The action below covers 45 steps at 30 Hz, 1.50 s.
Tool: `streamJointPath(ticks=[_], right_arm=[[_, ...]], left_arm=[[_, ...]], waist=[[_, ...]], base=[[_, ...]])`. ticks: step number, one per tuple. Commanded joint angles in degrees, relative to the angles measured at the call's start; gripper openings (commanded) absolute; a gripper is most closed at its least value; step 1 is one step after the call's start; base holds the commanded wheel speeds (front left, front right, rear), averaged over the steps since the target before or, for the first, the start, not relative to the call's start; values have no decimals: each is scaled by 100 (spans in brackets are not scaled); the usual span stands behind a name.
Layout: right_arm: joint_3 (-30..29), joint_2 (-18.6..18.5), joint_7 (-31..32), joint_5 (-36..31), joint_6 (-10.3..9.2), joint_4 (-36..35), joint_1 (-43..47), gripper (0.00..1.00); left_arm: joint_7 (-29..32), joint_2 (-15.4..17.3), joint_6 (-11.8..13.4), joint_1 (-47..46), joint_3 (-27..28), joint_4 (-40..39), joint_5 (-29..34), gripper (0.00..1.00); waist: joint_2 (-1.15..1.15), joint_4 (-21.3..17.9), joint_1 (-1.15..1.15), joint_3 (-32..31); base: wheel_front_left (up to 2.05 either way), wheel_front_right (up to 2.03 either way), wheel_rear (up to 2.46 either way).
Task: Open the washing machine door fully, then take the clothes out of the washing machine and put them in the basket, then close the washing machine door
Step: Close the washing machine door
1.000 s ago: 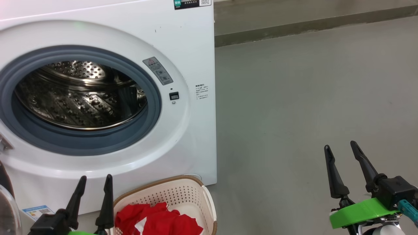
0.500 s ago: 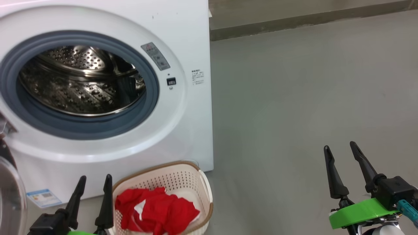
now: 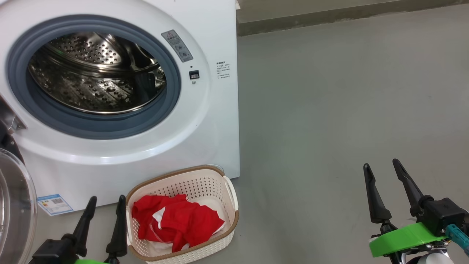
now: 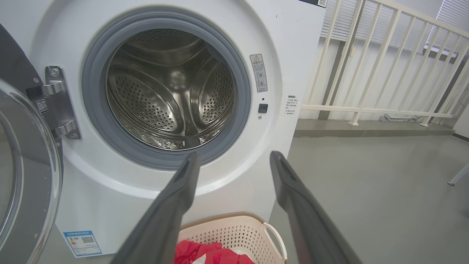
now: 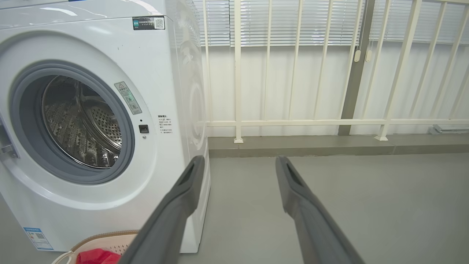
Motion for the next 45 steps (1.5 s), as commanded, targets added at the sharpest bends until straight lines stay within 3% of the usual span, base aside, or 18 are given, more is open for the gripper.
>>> streamJointPath(ticks=[1,15,31,45], right_arm=[[149,-50,-36,-11,36,-148,-157,100],[186,-50,-36,-31,36,-171,-194,100],[326,-50,-36,-49,36,-214,-250,100],[412,-50,-36,21,36,-241,-274,100]], left_arm=[[-69,100,-32,-234,240,-184,32,100],[-69,-41,-32,-318,397,-281,312,100],[-69,-170,-24,-275,576,-504,579,100],[-69,-216,-19,-269,587,-576,739,100]], waist=[[0,20,0,8],[0,500,0,54],[0,1830,0,35],[0,2735,0,-82]], base=[[0,0,0],[0,0,0],[0,0,0],[0,0,0]])
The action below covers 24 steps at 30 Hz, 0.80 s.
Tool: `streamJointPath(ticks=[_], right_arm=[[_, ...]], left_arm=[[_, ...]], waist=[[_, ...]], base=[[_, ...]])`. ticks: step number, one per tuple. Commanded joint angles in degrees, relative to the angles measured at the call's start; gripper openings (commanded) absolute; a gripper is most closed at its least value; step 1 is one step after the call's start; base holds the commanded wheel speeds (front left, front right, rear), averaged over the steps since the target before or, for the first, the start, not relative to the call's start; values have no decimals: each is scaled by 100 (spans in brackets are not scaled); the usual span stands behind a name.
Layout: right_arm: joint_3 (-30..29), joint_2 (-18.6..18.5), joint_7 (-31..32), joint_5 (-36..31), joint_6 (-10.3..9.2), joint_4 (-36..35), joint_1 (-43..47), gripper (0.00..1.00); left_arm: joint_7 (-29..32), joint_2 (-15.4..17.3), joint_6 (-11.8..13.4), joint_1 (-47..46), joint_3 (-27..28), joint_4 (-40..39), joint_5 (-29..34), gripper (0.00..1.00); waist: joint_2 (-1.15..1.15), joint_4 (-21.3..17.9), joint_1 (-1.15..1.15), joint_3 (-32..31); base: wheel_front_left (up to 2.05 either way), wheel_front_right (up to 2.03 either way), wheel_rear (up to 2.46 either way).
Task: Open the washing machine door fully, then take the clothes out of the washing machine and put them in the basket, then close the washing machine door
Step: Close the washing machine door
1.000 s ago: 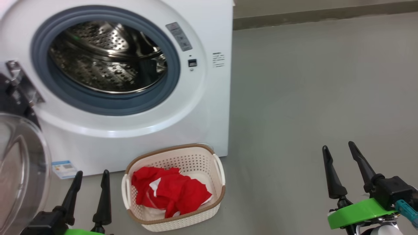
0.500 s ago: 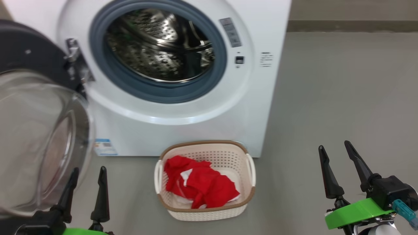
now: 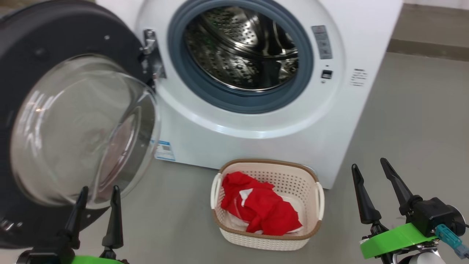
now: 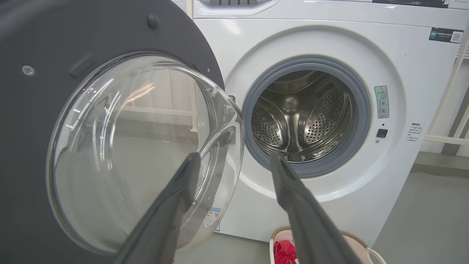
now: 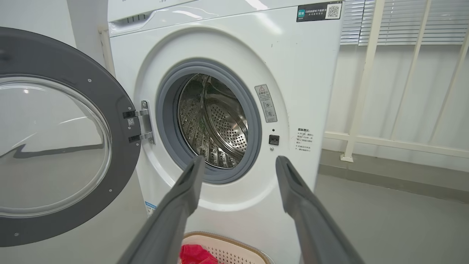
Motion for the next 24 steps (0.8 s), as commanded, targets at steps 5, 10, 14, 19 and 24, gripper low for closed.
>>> streamJointPath(ticks=[5,10,14,19,24], right_arm=[[155,-54,-36,34,36,-152,-259,100],[175,-54,-36,36,36,-145,-246,100],[171,-54,-36,25,36,-147,-202,100],[178,-54,-36,31,36,-134,-172,100],[228,-54,-36,38,36,-123,-132,100]], left_arm=[[-69,47,-17,-221,242,-179,114,100],[-69,41,-10,-196,285,-185,135,100],[-69,36,-9,-178,274,-176,165,100],[-69,30,-7,-153,258,-163,178,100],[-69,30,-2,-134,227,-233,285,0]], waist=[[0,366,0,-109],[0,438,0,-126],[0,481,0,-157],[0,503,0,-199],[0,516,0,-217]], base=[[0,0,0],[0,0,0],[0,0,0],[0,0,0],[0,0,0]])
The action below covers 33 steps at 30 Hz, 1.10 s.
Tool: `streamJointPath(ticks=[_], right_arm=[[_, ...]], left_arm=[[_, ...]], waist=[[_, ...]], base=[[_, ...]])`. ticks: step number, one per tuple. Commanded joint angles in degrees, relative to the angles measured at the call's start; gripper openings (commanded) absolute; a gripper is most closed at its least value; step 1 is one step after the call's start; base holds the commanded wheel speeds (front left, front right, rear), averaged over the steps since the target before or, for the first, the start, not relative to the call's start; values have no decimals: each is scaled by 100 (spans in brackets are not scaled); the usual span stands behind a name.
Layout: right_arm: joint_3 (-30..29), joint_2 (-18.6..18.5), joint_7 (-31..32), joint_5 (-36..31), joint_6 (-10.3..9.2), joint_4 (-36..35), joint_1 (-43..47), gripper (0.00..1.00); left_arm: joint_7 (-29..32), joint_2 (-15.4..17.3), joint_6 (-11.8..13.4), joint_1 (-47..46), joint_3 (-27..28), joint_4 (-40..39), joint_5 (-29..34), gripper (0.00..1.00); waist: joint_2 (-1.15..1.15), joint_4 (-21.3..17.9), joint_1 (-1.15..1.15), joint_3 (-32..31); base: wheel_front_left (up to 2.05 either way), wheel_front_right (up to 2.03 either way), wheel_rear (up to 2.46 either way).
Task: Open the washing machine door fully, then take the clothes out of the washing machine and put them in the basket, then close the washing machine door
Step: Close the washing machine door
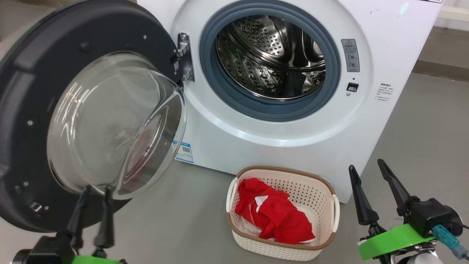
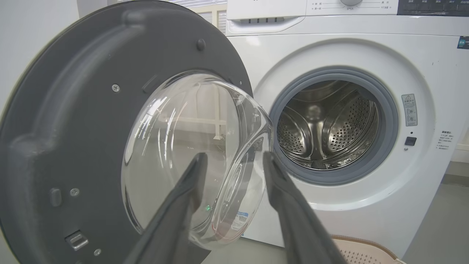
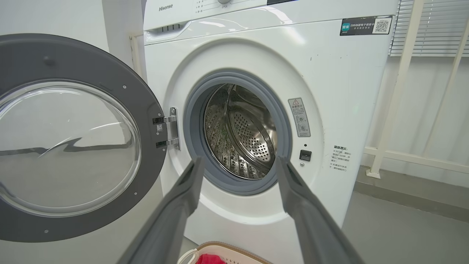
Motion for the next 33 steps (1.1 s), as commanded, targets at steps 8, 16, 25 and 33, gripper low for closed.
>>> streamJointPath(ticks=[8,16,25,33], right_arm=[[205,-57,-36,0,36,-120,-120,100],[210,-57,-36,-81,36,-94,-123,100],[201,-57,-36,-122,36,-68,-103,100],[187,-57,-36,-160,36,-60,-84,100]], left_arm=[[-69,38,47,-505,436,-546,-91,0],[-69,390,187,-1568,1111,-982,-78,0],[-69,1026,567,-2655,1892,-186,-74,0],[118,1431,610,-3653,2949,2031,-1285,0]], waist=[[0,-37,0,19],[0,-180,0,29],[0,-390,0,6],[0,-579,0,28]], base=[[0,0,0],[0,0,0],[0,0,0],[0,0,0]])
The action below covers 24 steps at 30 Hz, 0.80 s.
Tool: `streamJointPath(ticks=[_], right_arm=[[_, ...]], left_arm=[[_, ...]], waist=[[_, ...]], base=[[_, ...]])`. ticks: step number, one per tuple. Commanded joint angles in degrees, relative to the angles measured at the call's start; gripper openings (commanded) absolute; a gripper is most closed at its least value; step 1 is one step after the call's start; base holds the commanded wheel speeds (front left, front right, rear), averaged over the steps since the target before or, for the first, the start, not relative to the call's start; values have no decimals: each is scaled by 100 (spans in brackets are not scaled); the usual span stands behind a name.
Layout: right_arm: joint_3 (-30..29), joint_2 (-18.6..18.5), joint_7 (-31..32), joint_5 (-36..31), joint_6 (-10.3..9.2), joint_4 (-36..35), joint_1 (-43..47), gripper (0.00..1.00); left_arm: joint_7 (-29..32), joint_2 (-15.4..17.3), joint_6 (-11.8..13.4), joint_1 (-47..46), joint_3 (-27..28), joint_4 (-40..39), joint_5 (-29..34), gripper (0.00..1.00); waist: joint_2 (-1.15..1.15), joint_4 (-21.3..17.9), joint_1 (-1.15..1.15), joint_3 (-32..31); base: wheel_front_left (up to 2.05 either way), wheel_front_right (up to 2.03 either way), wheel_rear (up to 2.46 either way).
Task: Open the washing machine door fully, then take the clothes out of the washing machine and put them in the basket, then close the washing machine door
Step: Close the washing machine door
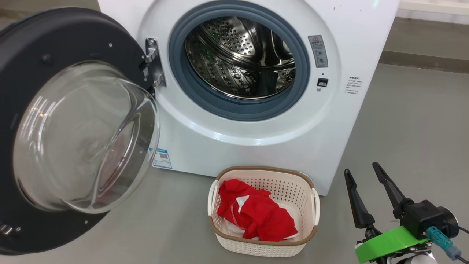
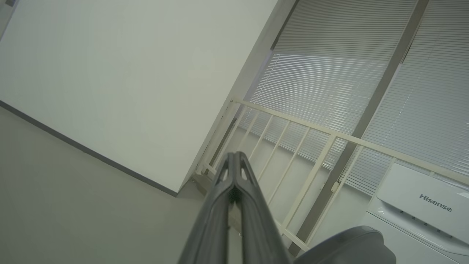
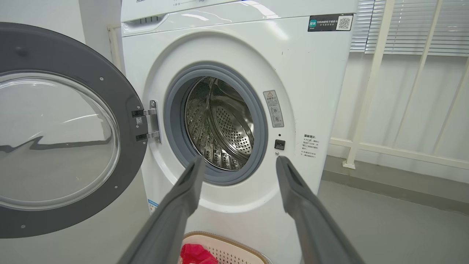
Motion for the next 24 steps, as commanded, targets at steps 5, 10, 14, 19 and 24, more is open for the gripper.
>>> streamJointPath(ticks=[5,10,14,19,24], right_arm=[[110,-61,-36,-80,36,-122,-96,100],[131,-61,-36,-79,36,-102,-99,100],[118,-61,-36,-95,36,-97,-89,100],[162,-61,-36,-68,36,-78,-51,100],[241,-67,-36,-19,36,-57,-61,100]], left_arm=[[622,658,39,-668,614,1396,-723,0],[1281,984,60,-940,645,2330,-895,0],[1703,1123,-114,-1076,606,2713,-1015,0],[2187,1183,-417,-1141,457,2911,-1139,0],[2564,1144,-544,-1160,404,2971,-1328,0]], waist=[[0,-98,0,26],[0,-135,0,37],[0,-132,0,52],[0,-84,0,62],[0,-46,0,74]], base=[[0,0,0],[0,0,0],[0,0,0],[0,0,0],[0,0,0]])
